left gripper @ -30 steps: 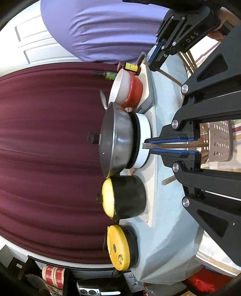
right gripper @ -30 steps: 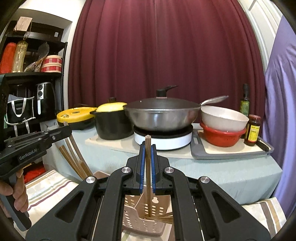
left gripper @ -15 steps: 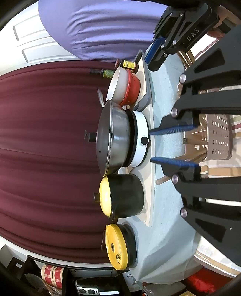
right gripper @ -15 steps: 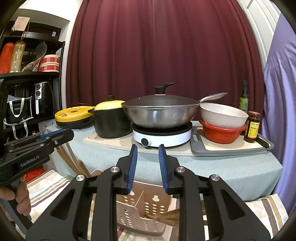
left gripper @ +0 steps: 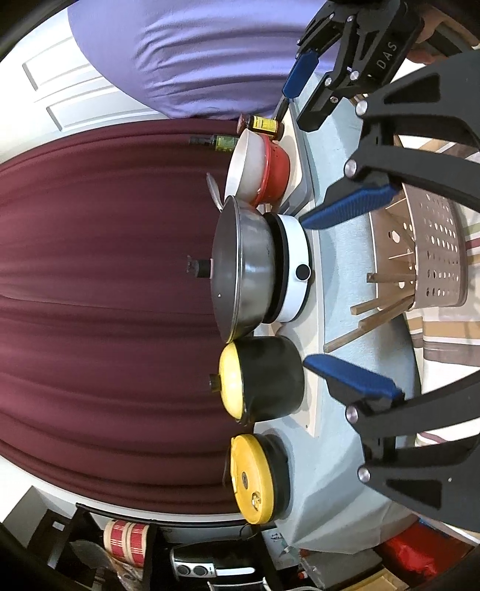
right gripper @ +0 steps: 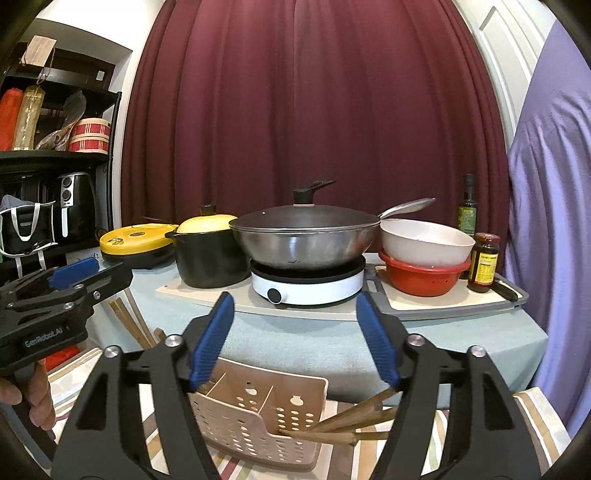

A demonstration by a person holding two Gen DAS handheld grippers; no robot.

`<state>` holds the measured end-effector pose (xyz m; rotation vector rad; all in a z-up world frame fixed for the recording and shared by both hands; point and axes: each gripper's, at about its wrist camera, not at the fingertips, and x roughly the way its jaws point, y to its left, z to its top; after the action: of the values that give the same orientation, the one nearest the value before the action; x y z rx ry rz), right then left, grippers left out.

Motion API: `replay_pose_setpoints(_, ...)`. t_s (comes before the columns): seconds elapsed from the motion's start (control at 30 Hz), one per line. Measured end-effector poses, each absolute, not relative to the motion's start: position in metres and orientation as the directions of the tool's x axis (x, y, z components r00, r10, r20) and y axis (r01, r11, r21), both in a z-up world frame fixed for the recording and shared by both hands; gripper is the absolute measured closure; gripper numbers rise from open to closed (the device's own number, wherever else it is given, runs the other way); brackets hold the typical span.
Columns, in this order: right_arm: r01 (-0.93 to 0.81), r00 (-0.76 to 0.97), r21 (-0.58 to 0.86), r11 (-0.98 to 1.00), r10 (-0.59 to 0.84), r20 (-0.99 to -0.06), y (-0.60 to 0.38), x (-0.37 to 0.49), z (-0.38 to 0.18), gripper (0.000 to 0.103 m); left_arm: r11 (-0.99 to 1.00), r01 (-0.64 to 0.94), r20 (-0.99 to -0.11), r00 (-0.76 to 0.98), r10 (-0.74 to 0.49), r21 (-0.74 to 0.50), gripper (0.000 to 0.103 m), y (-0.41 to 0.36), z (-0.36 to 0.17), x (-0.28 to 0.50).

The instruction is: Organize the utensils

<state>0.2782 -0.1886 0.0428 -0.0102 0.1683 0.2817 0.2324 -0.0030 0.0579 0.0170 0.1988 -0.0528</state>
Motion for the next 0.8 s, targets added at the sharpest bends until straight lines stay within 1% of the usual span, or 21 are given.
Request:
replay_pose_setpoints(0.13,-0.264,0.952,0.008,0.965,0.262,-0.157,-0.19,0.269,0.045,0.024,0.999,0.042,-0.191,0.981,-0.036,0.025,0.028,-0.004,0.06,0.224)
replay_pose_setpoints(0.23,-0.254,0.955,0.014,0.967,0.252,-0.157,-0.192,0.26,0.046,0.021,0.999,0.033,-0.193,0.981,-0.029,0.017,0.026,-0.003,0.06,0.214)
replay_pose_setpoints(0.37,-0.242,0.955,0.021,0.97,0.242,-0.168,-0.197,0.243,0.044,0.019,1.0,0.018,-0.204,0.979,-0.017,0.005,0.024,-0.002,0.058,0.197)
replay_pose_setpoints(0.53,-0.239,0.952,0.027,0.971,0.24,-0.192,-0.201,0.217,0.039,0.018,1.0,0.0,-0.238,0.971,-0.003,-0.013,0.022,0.0,0.05,0.167)
replay_pose_setpoints(0.7,-0.247,0.944,0.02,0.969,0.246,-0.218,-0.202,0.176,0.029,0.015,1.0,-0.022,-0.26,0.965,0.017,-0.018,0.021,0.002,0.039,0.131)
replay_pose_setpoints(0.8,-0.259,0.941,0.008,0.966,0.254,-0.224,-0.201,0.149,0.023,0.015,0.999,-0.028,-0.269,0.963,0.018,-0.033,0.021,0.004,0.033,0.11)
